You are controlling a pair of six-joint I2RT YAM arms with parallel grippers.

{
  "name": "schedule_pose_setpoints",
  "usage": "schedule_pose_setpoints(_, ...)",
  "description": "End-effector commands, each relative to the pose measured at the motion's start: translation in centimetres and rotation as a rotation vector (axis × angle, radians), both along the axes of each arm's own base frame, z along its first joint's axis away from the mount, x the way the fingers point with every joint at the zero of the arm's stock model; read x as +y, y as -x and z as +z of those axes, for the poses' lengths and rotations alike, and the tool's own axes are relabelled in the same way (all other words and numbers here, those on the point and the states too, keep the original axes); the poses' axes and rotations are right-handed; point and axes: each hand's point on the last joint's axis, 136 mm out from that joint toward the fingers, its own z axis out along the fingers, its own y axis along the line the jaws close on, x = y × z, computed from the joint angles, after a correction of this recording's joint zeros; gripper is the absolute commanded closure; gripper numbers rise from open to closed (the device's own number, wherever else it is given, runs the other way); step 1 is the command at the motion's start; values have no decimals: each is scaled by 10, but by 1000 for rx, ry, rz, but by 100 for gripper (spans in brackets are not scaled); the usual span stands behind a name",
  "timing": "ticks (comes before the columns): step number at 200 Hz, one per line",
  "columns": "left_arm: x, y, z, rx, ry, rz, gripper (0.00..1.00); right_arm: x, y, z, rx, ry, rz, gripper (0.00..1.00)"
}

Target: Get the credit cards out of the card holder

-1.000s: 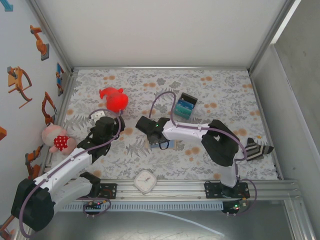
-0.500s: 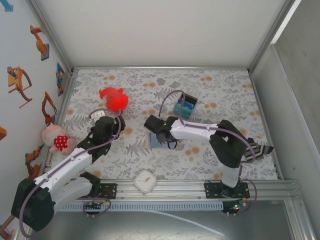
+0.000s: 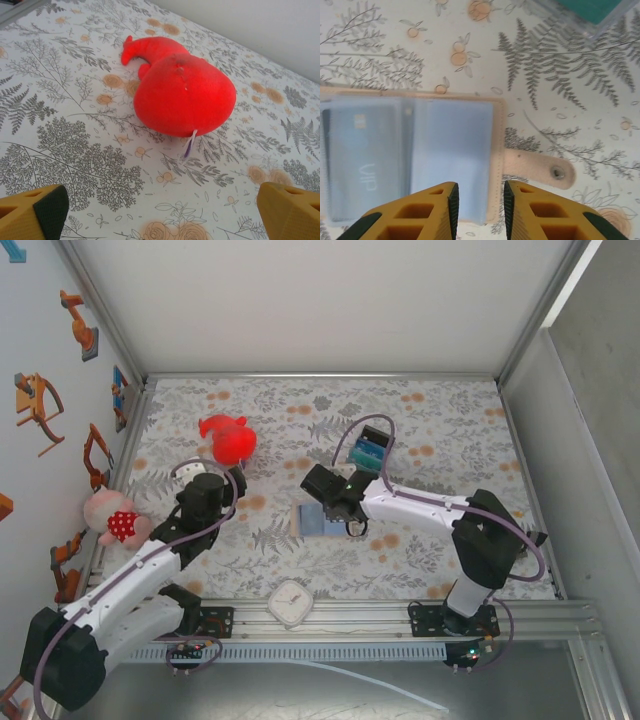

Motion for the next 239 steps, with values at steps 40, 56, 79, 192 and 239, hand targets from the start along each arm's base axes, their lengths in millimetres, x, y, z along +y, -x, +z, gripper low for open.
schedule_pose_setpoints(40, 16, 7, 2, -11, -28, 63, 3, 79, 7, -17, 72, -94, 148, 65)
schedule_pose_setpoints(56, 17, 7, 1, -3, -34, 63, 3, 86, 10, -25, 94, -108, 162, 61)
schedule_pose_setpoints(79, 18, 8, -1, 4, -38, 68, 3, 92, 12, -34, 114, -110, 175, 58)
schedule_pose_setpoints(192, 17, 8, -4, 16, -38, 67, 3, 78, 20, -68, 173, -12, 172, 53)
schedule_pose_setpoints(239, 17, 8, -4, 17, -37, 63, 3, 63, 23, -77, 176, 25, 153, 58)
